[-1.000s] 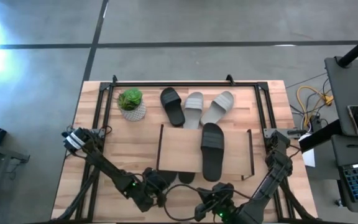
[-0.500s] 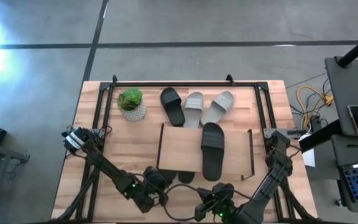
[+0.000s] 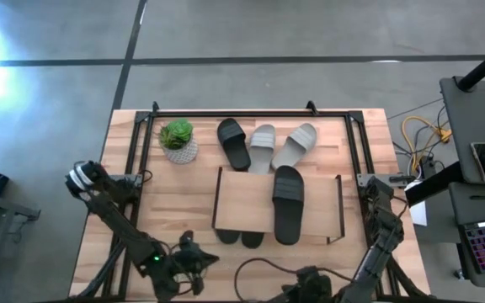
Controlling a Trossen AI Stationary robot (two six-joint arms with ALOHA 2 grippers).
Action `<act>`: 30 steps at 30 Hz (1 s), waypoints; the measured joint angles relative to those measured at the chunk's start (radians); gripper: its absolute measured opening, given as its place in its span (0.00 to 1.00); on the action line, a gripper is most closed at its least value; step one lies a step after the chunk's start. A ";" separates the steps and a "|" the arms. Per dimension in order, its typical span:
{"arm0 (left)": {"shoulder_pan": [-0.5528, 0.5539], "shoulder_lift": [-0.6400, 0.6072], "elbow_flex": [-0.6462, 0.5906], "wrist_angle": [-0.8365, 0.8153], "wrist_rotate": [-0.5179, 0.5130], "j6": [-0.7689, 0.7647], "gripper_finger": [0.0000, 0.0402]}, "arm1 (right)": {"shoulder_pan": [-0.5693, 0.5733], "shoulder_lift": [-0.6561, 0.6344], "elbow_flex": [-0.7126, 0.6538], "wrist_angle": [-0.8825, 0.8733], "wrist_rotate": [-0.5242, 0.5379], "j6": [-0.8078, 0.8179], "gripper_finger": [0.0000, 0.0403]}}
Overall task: Pick and place slides into the shelf
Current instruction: Adjust the shelf
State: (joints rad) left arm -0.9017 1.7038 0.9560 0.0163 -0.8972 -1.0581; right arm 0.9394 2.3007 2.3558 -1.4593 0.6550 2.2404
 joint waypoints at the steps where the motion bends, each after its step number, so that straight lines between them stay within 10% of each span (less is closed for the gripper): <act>1: -0.005 -0.020 -0.002 -0.062 -0.018 -0.035 0.00 | 0.006 0.005 0.000 0.000 -0.009 0.035 0.03; 9: -0.008 -0.172 -0.072 -0.554 -0.061 -0.397 0.00 | 0.007 0.020 -0.001 0.030 -0.001 0.056 0.03; 30: 0.156 -0.194 -0.248 -0.247 -0.064 -0.233 0.00 | -0.003 0.020 -0.001 0.026 0.053 0.053 0.03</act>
State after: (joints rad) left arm -0.7461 1.5101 0.7078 -0.2305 -0.9614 -1.2908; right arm 0.9365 2.3207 2.3547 -1.4332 0.7082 2.2934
